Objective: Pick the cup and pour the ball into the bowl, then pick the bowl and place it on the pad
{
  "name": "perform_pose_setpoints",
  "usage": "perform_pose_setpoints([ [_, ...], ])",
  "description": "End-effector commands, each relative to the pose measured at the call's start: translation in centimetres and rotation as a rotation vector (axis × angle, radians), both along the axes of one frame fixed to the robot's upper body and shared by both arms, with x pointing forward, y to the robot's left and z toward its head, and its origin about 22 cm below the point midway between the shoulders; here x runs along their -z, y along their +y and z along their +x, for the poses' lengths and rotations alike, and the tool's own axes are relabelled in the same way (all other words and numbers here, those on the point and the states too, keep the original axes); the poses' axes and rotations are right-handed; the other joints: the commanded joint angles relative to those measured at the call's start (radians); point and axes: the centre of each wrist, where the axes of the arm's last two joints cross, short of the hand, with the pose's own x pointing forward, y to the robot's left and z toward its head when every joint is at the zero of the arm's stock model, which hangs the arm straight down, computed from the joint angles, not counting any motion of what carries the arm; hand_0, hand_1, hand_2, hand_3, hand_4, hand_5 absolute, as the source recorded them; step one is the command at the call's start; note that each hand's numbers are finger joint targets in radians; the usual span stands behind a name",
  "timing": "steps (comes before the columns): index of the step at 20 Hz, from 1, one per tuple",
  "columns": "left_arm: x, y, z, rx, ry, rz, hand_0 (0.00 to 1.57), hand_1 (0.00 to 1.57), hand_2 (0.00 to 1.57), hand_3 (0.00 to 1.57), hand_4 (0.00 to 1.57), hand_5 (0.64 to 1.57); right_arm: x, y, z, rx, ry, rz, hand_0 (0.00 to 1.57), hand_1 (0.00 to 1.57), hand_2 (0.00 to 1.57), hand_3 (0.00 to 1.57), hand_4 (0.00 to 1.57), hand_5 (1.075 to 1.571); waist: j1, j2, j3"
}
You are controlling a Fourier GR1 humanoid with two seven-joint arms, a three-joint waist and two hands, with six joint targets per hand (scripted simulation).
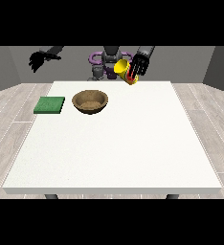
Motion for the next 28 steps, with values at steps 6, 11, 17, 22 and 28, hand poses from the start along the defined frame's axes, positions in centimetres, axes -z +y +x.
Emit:
perform_pose_setpoints([
  [6, 0.9, -6.8, -0.8, 0.1, -0.062, 0.484, 1.5, 1.5, 1.57, 1.57, 1.38, 1.4, 0.3, 0.0, 0.3, -0.029, 0.009, 0.007, 0.0, 0.0, 0.0, 0.0, 0.0, 1.571, -0.027, -0.034, 0.0003],
  [11, -0.6, -10.9, -0.9, 0.194, -0.078, 0.742, 1.49, 1.49, 1.57, 1.57, 1.57, 1.019, -1.5, -0.6, 2.0, -0.041, -0.028, 0.017, 0.0, 0.0, 0.0, 0.0, 0.0, 1.571, -0.042, 0.016, 0.0001],
  [17, 1.1, -11.0, -1.3, 0.215, -0.075, 1.146, 1.5, 1.5, 1.57, 1.57, 1.49, 1.236, -0.4, -1.5, 0.7, -0.06, 0.036, 0.003, 0.0, 0.0, 0.0, 0.0, 0.0, 1.571, -0.052, -0.032, -0.0001],
  [22, -0.2, -13.5, -1.7, 0.277, -0.14, 1.244, 1.45, 1.45, 1.57, 1.57, 1.53, 1.137, -1.0, -3.4, 0.3, 0.001, 0.034, -0.005, 0.0, 0.0, 0.0, 0.0, 0.0, 1.571, -0.006, -0.031, -0.0006],
  [28, -0.6, -10.8, -0.8, 0.217, -0.096, 1.104, 1.45, 1.45, 1.57, 1.57, 1.54, 1.136, 0.1, 1.5, 1.6, -0.052, 0.1, 0.032, 0.0, 0.0, 0.0, 0.0, 0.0, 1.567, -0.031, -0.041, -0.002],
])
